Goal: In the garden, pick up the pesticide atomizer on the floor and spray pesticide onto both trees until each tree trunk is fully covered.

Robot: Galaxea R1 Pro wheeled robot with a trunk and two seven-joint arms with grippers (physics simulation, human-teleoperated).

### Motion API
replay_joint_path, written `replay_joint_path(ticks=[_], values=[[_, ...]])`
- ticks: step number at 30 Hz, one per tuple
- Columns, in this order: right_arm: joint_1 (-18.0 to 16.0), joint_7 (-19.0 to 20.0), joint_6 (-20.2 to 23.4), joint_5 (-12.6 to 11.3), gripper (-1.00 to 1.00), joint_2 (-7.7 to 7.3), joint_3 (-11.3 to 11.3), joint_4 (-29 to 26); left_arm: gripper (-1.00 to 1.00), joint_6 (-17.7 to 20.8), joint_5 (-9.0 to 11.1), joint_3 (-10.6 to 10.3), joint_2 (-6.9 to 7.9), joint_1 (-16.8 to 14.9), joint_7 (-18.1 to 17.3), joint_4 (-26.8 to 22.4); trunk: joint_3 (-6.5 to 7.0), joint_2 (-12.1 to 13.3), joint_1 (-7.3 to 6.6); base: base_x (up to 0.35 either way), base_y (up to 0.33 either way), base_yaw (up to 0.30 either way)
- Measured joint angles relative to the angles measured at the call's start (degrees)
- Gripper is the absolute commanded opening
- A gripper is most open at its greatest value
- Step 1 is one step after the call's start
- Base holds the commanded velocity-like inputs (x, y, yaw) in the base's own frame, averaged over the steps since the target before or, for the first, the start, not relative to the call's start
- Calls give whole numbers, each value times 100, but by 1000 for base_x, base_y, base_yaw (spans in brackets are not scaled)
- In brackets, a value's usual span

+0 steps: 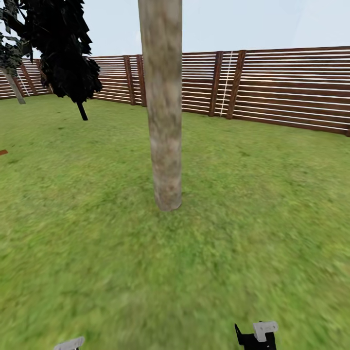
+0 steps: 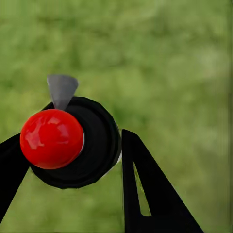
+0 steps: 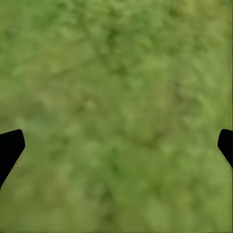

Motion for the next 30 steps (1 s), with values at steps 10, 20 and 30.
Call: replay_joint_path(ticks=[10,20,30], values=[[0,0,1,0,100,0,0,0,-100,0,-10,1,3,0,-5,0,0,0,0,340,-14,0],[0,0,3,0,100,0,0,0,-100,0,-1,0,4,0,-7,0,0,0,0,331,-15,0],[-50,311,335,2159,100,-40,104,-1091,-100,93,-1298,-684,160,-151,-896,-122,0,0,4,27,0,0]])
